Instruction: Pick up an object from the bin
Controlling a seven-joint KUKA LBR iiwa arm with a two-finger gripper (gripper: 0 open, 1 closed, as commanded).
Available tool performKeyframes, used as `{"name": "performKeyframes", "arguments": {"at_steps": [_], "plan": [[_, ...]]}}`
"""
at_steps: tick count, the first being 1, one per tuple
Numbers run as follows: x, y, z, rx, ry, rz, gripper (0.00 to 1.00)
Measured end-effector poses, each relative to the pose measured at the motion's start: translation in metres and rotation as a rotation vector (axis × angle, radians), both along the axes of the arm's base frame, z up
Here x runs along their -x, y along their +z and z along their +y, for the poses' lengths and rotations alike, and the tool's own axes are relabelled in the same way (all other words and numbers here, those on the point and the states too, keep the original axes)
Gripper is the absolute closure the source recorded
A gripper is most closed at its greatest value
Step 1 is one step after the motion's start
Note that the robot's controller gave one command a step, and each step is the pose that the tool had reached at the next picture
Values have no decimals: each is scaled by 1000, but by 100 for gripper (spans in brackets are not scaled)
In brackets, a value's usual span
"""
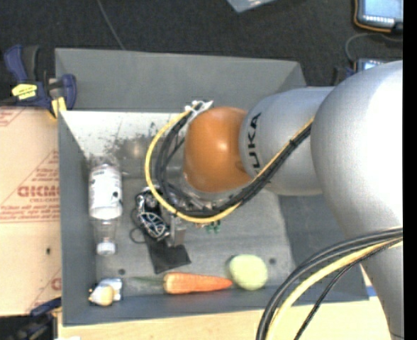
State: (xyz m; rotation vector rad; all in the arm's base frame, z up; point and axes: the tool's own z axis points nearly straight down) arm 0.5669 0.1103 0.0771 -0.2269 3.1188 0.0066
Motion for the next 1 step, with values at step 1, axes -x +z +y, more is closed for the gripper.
{"name": "performKeyframes", "arguments": {"at_steps": [1], "plan": [[5, 40, 0, 3, -5, 13, 100]]}}
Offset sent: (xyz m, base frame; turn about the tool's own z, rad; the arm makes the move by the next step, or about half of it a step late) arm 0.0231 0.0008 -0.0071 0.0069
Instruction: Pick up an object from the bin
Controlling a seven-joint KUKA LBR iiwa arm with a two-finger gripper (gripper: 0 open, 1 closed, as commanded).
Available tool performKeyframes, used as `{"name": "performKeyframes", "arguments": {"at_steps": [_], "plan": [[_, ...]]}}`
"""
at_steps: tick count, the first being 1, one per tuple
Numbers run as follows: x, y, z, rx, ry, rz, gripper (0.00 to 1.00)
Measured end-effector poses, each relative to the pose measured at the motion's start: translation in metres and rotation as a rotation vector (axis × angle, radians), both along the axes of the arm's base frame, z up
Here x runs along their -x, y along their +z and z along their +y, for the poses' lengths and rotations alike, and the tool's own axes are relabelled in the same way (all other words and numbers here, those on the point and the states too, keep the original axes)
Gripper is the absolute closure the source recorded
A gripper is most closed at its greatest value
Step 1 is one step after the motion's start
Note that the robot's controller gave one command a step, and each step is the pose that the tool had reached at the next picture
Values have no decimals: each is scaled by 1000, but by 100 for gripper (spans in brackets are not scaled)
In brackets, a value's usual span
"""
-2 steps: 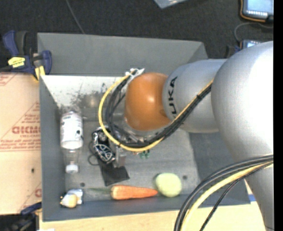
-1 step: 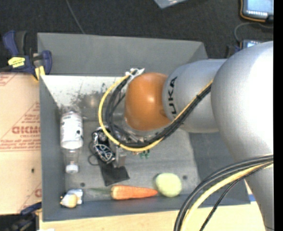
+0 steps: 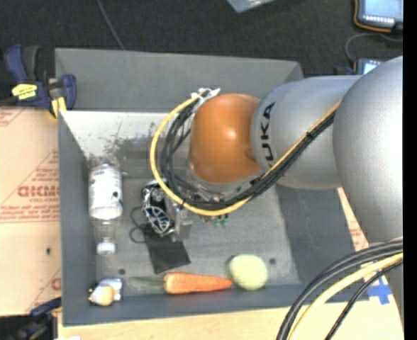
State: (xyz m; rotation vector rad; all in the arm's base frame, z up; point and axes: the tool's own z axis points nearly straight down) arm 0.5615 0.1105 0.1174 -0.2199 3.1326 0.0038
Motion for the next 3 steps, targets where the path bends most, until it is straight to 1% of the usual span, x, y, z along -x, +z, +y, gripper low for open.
{"name": "performKeyframes", "arguments": {"at_steps": [1, 2, 3], "plan": [[-15, 27, 1, -4, -6, -23, 100], [-25, -8, 8, -3, -22, -8, 100], [-28, -26, 12, -3, -25, -9, 100]]}}
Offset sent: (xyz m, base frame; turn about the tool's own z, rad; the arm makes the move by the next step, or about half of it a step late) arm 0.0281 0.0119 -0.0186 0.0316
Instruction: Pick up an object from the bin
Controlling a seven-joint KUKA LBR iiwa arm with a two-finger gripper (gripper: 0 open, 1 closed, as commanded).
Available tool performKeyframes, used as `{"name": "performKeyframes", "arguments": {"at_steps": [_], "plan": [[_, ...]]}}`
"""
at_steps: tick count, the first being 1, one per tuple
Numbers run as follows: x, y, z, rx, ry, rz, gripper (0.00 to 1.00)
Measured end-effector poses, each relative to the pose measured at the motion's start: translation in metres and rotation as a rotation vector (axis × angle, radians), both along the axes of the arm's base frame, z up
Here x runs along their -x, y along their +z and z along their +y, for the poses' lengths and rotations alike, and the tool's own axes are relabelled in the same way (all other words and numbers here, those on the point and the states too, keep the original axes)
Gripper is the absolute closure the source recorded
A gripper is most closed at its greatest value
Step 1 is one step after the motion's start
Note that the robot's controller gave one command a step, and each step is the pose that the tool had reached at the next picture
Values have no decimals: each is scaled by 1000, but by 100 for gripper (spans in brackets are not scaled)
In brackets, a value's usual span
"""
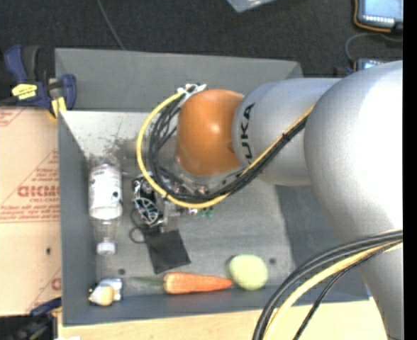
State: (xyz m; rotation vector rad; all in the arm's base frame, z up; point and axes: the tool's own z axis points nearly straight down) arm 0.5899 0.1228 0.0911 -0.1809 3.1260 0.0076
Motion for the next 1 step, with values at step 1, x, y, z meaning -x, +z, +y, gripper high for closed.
{"name": "performKeyframes", "arguments": {"at_steps": [1], "plan": [[2, 17, 1, -1, -17, -2, 100]]}}
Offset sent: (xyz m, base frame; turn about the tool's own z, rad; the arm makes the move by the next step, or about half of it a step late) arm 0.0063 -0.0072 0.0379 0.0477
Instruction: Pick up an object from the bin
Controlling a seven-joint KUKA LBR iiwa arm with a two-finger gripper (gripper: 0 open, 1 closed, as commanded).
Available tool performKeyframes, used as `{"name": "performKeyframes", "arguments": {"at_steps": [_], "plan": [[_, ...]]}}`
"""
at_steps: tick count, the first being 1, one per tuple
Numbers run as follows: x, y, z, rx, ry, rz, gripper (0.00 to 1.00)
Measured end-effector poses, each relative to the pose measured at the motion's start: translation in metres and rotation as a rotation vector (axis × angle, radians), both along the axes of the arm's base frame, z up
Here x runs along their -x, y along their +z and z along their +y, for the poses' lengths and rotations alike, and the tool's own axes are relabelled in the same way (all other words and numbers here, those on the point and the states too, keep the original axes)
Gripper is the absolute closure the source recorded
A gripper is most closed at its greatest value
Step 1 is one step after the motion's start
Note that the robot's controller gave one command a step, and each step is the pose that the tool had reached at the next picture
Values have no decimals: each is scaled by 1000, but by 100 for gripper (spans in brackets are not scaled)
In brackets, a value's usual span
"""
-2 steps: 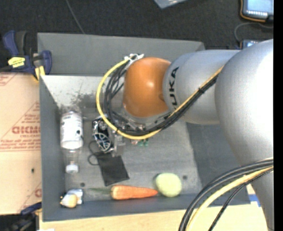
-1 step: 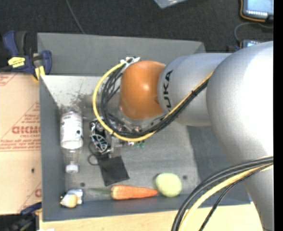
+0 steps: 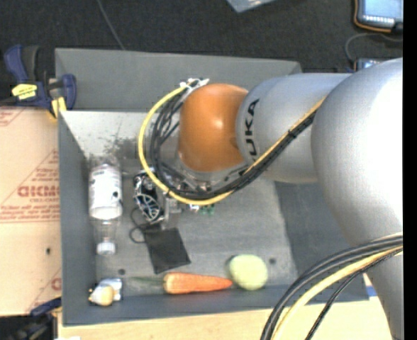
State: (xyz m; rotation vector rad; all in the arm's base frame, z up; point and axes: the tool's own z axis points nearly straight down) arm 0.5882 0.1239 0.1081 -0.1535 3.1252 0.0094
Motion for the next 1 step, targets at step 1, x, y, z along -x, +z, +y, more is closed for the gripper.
{"name": "performKeyframes", "arguments": {"at_steps": [1], "plan": [[-6, 17, -6, -1, -21, 0, 100]]}}
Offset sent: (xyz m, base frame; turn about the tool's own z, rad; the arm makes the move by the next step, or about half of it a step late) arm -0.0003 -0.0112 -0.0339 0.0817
